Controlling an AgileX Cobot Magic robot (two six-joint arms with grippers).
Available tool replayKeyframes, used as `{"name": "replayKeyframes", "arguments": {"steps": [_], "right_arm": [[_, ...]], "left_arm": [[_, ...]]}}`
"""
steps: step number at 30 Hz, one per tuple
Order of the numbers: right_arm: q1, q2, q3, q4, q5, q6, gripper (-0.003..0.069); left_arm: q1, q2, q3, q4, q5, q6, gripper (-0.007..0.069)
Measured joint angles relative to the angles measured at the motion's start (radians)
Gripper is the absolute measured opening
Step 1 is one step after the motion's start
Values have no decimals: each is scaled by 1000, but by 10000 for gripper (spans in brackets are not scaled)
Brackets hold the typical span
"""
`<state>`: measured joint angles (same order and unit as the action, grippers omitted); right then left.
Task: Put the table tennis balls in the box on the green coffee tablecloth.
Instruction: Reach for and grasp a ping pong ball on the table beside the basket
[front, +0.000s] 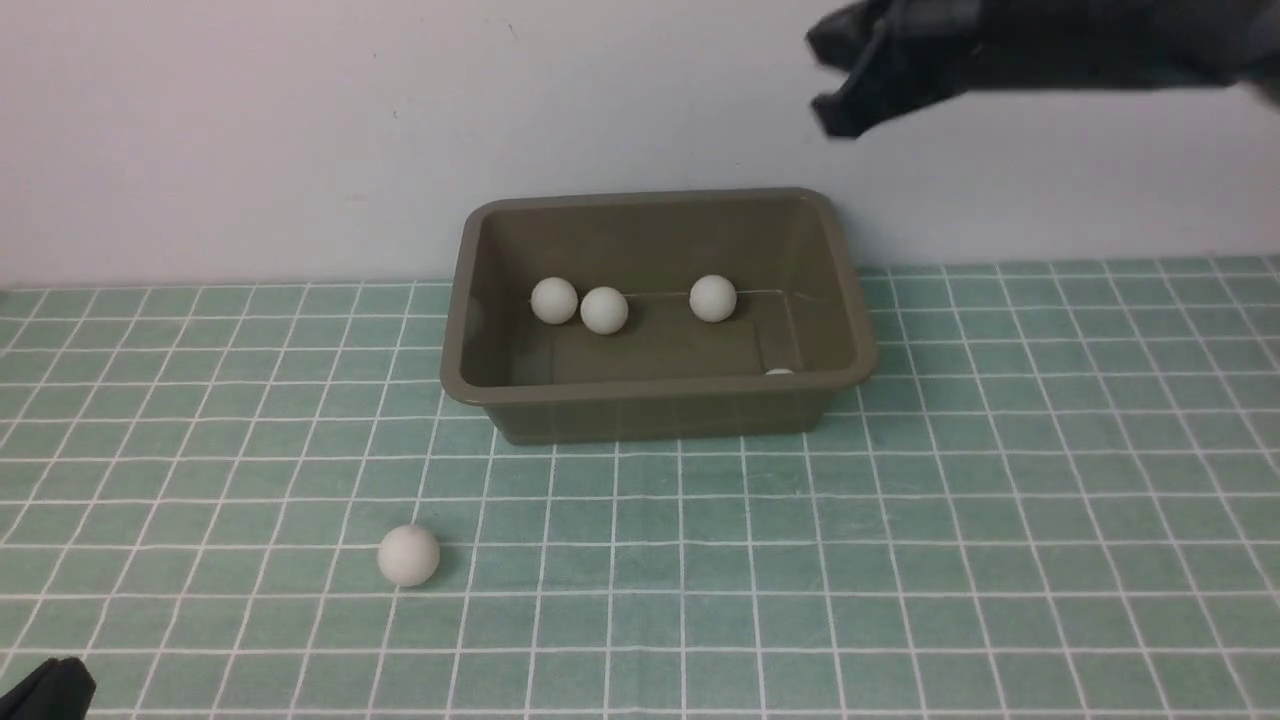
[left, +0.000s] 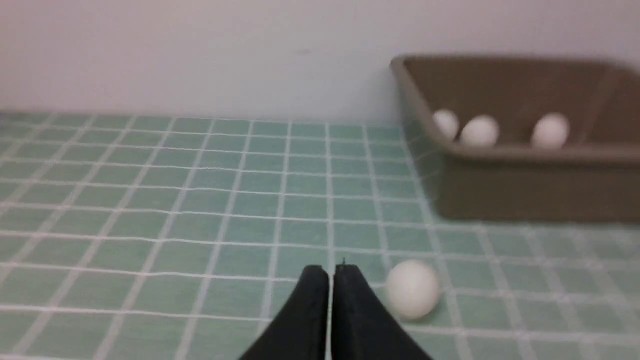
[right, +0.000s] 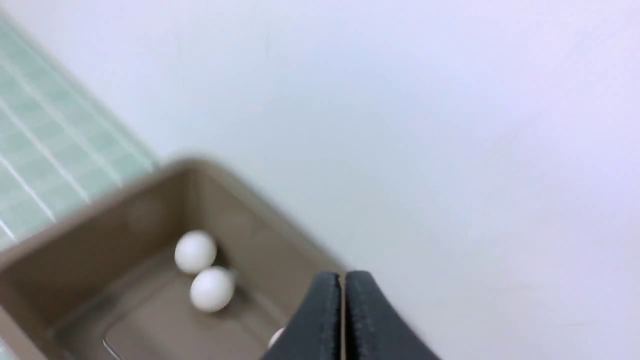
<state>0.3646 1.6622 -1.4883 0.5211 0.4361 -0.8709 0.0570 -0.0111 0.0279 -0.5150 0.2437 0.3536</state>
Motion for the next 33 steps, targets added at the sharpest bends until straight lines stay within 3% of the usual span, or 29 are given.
{"name": "replayKeyframes", "arguments": {"steps": [1, 2, 3, 5, 9, 17, 20, 24, 26, 29, 33], "right_arm": [[-8, -55, 0, -11, 26, 7, 12], [-11, -66, 0, -13, 33, 9, 8], [-39, -149, 0, -33, 97, 31, -6], [-88, -252, 0, -59, 197, 79, -12], [-179, -362, 14, -110, 386, 132, -15], [-215, -552, 284, -155, 428, 159, -15], [-215, -686, 501, -185, 429, 167, -15], [-215, -910, 740, -201, 410, 196, -15], [-215, -1005, 830, -208, 405, 230, -15], [-215, -1170, 949, -225, 412, 307, -15], [-215, -1304, 1003, -248, 460, 383, -15]], "left_arm": [[0, 0, 0, -97, -15, -39, -4], [0, 0, 0, -114, -17, -46, -4], [0, 0, 0, -251, -44, -86, -4], [0, 0, 0, -390, -90, -113, -4], [0, 0, 0, -673, -195, -119, -4], [0, 0, 0, -1096, -360, -95, -4], [0, 0, -59, -1057, -343, -18, -3], [0, 2, -283, -764, -168, 275, -3], [0, 33, -372, -689, -54, 362, -4], [0, 208, -481, -630, 181, 398, -4], [0, 499, -558, -575, 341, 397, -4]]}}
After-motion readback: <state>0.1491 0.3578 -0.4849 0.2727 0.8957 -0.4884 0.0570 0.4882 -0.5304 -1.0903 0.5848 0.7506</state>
